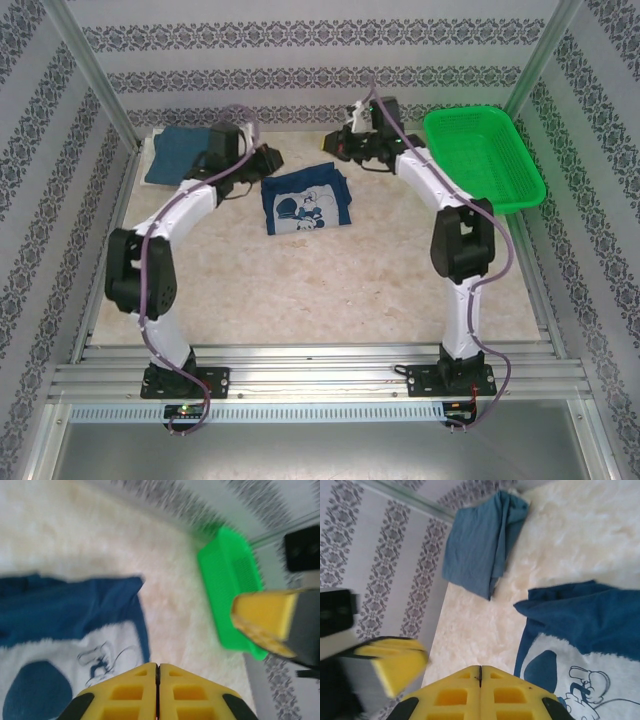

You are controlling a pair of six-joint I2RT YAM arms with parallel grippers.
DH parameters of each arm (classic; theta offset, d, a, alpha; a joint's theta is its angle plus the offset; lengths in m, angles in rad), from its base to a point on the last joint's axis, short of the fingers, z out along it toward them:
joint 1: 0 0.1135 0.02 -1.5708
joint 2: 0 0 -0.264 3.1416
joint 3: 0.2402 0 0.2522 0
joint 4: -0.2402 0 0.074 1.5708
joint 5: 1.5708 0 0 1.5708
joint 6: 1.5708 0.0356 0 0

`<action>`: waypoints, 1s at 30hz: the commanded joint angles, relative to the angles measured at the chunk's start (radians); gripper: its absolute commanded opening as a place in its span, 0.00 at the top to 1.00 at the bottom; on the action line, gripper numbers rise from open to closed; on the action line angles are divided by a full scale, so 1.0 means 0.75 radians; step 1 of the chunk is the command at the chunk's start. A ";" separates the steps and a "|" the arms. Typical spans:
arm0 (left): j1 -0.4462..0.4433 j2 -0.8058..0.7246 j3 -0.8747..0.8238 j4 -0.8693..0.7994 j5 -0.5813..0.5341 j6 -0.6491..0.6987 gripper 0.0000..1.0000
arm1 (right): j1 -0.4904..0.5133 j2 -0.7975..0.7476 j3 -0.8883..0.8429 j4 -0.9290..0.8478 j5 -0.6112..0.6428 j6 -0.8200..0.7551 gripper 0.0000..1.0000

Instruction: Fold and stack the t-shirts

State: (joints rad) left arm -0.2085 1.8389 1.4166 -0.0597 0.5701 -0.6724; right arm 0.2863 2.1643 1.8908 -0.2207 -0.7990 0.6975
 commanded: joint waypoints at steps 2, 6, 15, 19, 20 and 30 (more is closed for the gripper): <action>0.017 0.178 -0.005 0.044 0.081 -0.001 0.93 | -0.023 0.173 -0.030 0.256 -0.093 0.195 0.97; 0.019 0.319 0.054 0.113 0.055 -0.014 0.89 | -0.024 0.311 0.039 0.330 -0.106 0.276 0.97; 0.068 0.574 0.223 0.287 -0.004 -0.150 0.70 | -0.049 0.568 0.157 0.555 -0.062 0.538 0.88; 0.103 0.586 0.201 0.358 -0.075 -0.229 0.42 | -0.072 0.620 0.149 0.756 -0.029 0.716 0.69; 0.107 0.592 0.212 0.335 -0.104 -0.214 0.38 | -0.074 0.627 0.162 0.754 -0.023 0.721 0.66; 0.180 0.390 0.129 0.323 -0.107 -0.226 0.10 | -0.106 0.368 -0.110 0.860 -0.029 0.640 0.53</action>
State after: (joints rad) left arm -0.0860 2.2574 1.5440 0.1612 0.5117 -0.8326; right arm 0.2237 2.5584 1.8671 0.3672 -0.8173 1.2118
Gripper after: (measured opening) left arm 0.852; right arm 0.466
